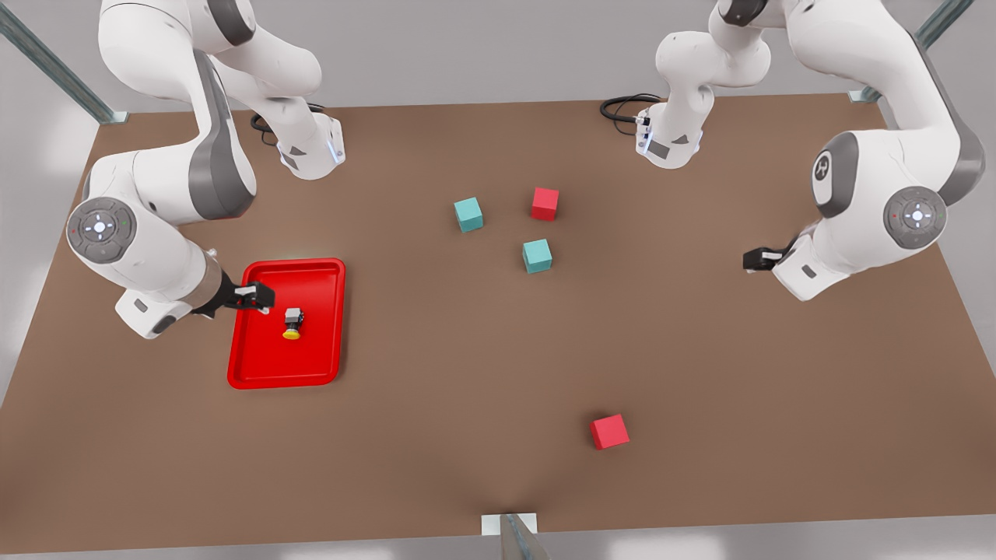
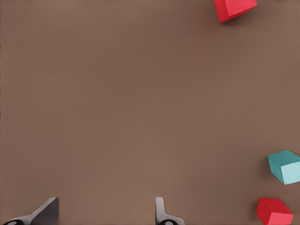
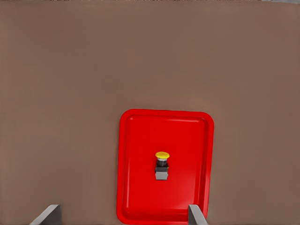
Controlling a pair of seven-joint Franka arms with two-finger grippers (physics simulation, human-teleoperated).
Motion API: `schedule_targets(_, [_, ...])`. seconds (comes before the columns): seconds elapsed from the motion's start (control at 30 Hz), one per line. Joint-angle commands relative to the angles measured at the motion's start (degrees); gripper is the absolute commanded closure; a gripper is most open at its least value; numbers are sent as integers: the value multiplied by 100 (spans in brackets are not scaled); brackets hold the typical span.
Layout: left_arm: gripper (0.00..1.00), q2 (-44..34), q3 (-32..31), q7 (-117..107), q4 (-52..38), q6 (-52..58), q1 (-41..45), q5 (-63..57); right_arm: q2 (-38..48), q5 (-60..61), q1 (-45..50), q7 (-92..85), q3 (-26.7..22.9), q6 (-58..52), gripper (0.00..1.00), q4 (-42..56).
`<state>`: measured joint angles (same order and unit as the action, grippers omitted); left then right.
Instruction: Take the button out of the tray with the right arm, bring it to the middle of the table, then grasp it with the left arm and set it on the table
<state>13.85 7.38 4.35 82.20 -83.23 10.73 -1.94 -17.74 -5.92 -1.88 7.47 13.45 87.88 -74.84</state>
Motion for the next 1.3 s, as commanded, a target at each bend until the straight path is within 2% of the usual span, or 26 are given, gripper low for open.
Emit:
schedule_targets(0.0, [0, 3, 1, 356, -2, -553, -1, -43, 8, -41, 65, 334, 8, 124, 0, 4])
schedule_targets(0.1, [0, 38, 1, 356, -2, -553, -1, -43, -45, 29, 136, 361, 26, 133, 0, -22])
schedule_targets(0.13, [0, 65, 1, 356, -2, -553, -1, -43, -485, 748, -259, 290, 9, 151, 0, -84])
schedule_targets(0.17, [0, 74, 1, 356, -2, -562, 8, -43, -546, 926, -374, 308, 9, 230, 0, -461])
schedule_targets(0.27, [0, 117, 1, 356, -2, -606, 8, -52, -63, 433, -339, 360, 26, 1662, 0, -2113])
schedule_targets(0.37, [0, 153, 10, 356, -2, -606, 184, -52, 227, 425, -321, 484, 61, 2065, 0, -2834])
schedule_targets(0.43, [0, 153, 10, 356, -2, -606, 184, -61, 236, -41, -418, 501, 61, 3236, 0, -3397])
schedule_targets(0.53, [0, 153, 10, 356, -2, -606, 184, -69, 69, -472, -436, 686, 61, 3956, 0, -3643])
schedule_targets(0.57, [0, 153, 10, 356, -2, -606, 184, -69, 78, -472, -497, 686, 61, 4684, 0, -4134])
schedule_targets(0.63, [0, 153, 10, 356, -2, -606, 184, -78, 60, -472, -620, 703, 61, 5406, 0, -4636])
schedule_targets(0.93, [0, 161, 10, 356, -2, -606, 184, -69, -660, -463, -849, 730, 35, 5442, 0, -4593])
schedule_targets(1.17, [0, 197, 10, 356, -2, -606, 184, -69, -748, -463, -972, 730, 26, 5415, 0, -4680])
schedule_targets(1.27, [0, 205, 10, 356, -2, -606, 184, -69, -687, -472, -1042, 659, 44, 5398, 0, -5041])
